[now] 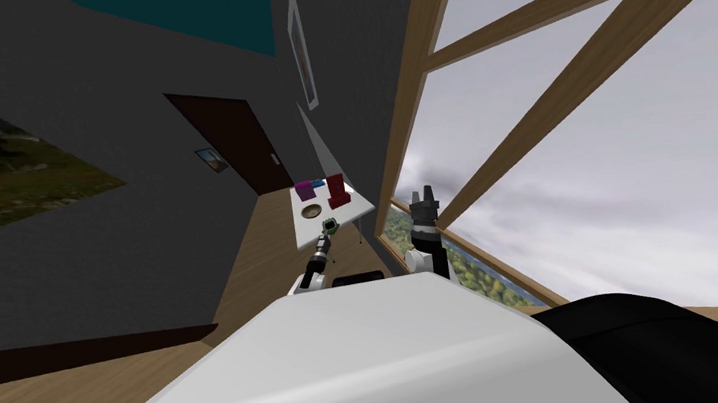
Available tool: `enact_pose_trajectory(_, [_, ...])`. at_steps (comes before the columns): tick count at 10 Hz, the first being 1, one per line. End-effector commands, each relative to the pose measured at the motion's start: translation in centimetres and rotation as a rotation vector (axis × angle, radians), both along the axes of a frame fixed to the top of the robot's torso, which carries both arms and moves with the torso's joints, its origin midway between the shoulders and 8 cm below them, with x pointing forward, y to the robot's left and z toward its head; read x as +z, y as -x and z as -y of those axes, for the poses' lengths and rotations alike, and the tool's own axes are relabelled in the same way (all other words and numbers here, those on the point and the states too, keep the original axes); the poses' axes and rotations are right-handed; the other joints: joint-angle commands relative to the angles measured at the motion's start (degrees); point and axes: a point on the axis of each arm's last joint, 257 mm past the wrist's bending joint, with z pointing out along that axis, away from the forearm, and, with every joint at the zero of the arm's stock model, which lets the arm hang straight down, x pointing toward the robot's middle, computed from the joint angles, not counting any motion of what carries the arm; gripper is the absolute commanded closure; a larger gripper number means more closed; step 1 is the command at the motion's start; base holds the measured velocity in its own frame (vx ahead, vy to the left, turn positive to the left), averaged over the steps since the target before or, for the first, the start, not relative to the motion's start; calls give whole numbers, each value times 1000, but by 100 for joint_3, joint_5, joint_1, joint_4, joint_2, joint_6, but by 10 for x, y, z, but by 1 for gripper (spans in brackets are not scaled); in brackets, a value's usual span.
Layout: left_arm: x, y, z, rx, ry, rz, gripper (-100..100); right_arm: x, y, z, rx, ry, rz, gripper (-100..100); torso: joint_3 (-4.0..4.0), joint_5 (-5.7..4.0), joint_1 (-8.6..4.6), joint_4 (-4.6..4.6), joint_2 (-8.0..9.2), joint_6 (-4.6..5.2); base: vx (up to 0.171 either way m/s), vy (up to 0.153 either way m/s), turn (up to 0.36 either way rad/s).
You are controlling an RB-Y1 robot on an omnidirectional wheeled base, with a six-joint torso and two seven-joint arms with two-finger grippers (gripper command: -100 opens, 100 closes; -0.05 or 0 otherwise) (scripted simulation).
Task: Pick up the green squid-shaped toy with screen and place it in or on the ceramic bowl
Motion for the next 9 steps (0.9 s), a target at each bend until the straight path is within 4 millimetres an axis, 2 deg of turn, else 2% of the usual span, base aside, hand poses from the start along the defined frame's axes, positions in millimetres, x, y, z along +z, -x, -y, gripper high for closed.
enact_pose_trajectory(1, [-7,5,-11,12,-17,-33,100,0,0,0,0,0,0,0,0,0,0,0,0,0,-74,31,162])
enact_pose_trajectory(4, [-8,3,-31,34,-41,-68,100,0,0,0,0,0,0,0,-21,3,20,-14,-29,-8,-57,44,190])
enact_pose_trajectory(5, [-8,3,-31,34,-41,-68,100,0,0,0,0,0,0,0,-26,5,25,-21,-32,-10,-45,22,72])
enact_pose_trajectory(9, [-2,-8,-57,66,-69,-111,100,0,0,0,0,0,0,0,-31,2,19,-22,-42,-8,-43,29,158])
